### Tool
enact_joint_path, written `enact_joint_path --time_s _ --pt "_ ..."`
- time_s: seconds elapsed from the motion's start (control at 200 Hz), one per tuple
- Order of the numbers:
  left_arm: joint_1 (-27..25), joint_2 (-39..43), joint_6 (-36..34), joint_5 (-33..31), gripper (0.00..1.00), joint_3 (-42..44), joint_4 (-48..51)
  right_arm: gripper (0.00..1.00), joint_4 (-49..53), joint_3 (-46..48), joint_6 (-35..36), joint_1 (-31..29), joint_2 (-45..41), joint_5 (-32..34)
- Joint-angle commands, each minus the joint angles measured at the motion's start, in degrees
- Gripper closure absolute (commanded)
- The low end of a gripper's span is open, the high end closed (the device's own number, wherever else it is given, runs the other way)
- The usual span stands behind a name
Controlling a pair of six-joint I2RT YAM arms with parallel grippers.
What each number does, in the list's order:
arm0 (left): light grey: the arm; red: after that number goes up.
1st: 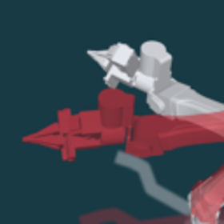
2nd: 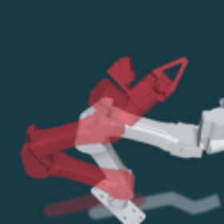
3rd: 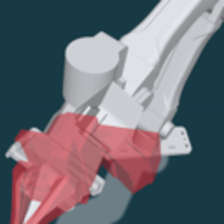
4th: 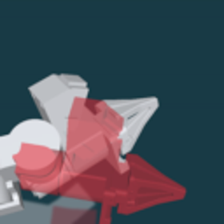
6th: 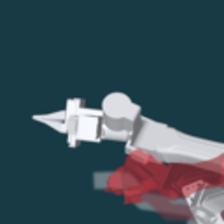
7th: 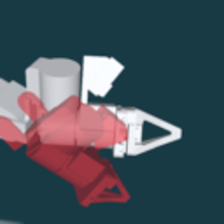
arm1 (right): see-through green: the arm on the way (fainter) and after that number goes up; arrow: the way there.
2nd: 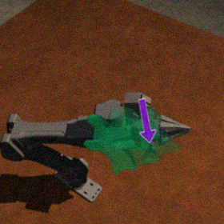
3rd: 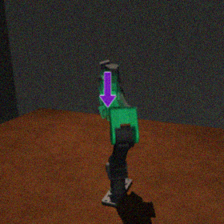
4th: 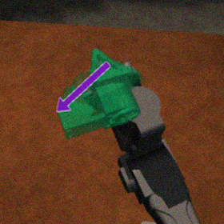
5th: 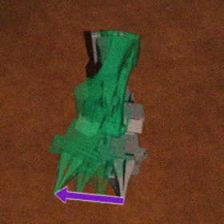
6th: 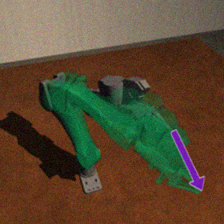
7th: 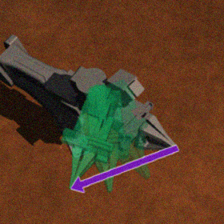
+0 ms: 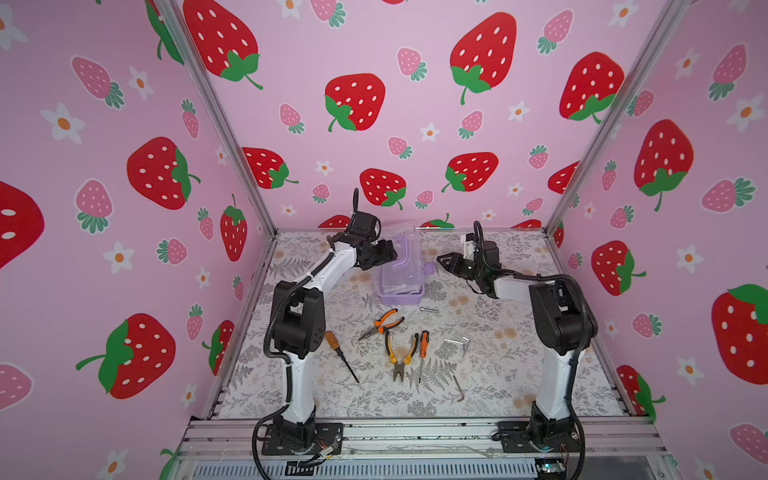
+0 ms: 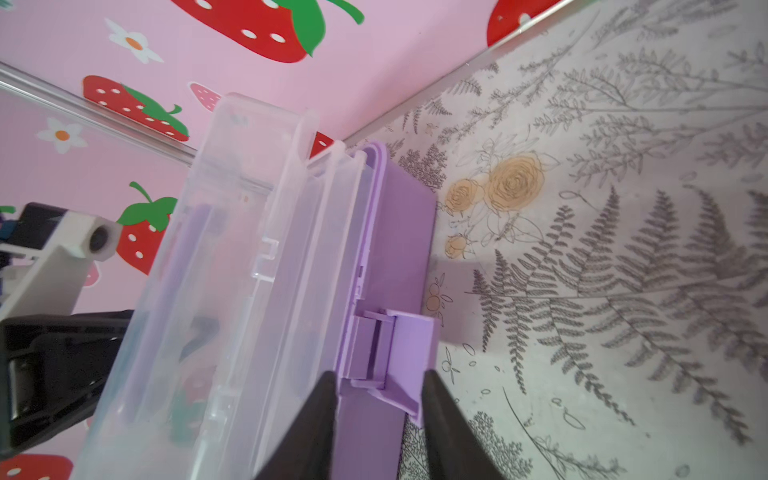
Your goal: Pack the tool kit
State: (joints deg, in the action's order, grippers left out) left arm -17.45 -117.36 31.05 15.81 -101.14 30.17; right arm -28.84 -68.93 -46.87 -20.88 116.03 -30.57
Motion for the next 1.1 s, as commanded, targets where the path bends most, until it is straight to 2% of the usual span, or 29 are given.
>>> enact_joint_path --time_s 0.0,0.175,0.28,0.52,0.54,0.595,0.65,0.705,0.81,0.965,1.095 --pt "1.21 1.95 4.60 7.49 0.36 1.69 -6.26 0.77 -1.04 0.07 1.26 -1.10 -2.07 -3.26" --pt "2.63 2.40 6.68 10.12 0.36 4.55 -9.25 0.92 1.60 -2.37 4.07 -3.84 -2.26 -3.98" --pt "3.04 2.83 7.57 10.69 0.36 6.06 -10.73 0.92 6.01 -6.23 5.93 -5.17 -0.93 -5.02" --pt "3.34 2.99 7.54 10.91 0.36 6.66 -10.98 0.92 5.51 -8.02 5.76 -6.97 -0.10 -6.18" --pt "3.35 2.93 7.47 10.93 0.34 6.65 -10.86 0.92 5.42 -8.14 5.66 -7.05 0.12 -6.56" --pt "3.31 2.76 7.38 10.84 0.18 6.45 -10.60 0.92 3.97 -8.17 4.44 -7.15 0.54 -8.00" --pt "3.31 2.66 7.23 10.20 0.07 6.24 -9.91 0.92 1.37 -7.92 2.28 -7.15 1.07 -9.88" --pt "3.22 2.85 7.08 7.73 0.00 5.90 -8.20 0.92 -2.01 -7.48 -0.52 -7.28 1.76 -11.86" --pt "2.82 3.57 5.62 1.13 0.01 3.80 -2.26 0.91 -7.84 -6.85 -5.08 -7.37 2.70 -14.82" --pt "2.09 5.63 3.98 -7.53 0.01 1.46 4.34 0.91 -9.16 -7.01 -6.06 -7.48 2.72 -15.18" --pt "0.95 8.27 3.87 -18.32 0.01 0.55 9.00 0.91 -10.89 -6.93 -7.56 -7.59 2.84 -15.66"
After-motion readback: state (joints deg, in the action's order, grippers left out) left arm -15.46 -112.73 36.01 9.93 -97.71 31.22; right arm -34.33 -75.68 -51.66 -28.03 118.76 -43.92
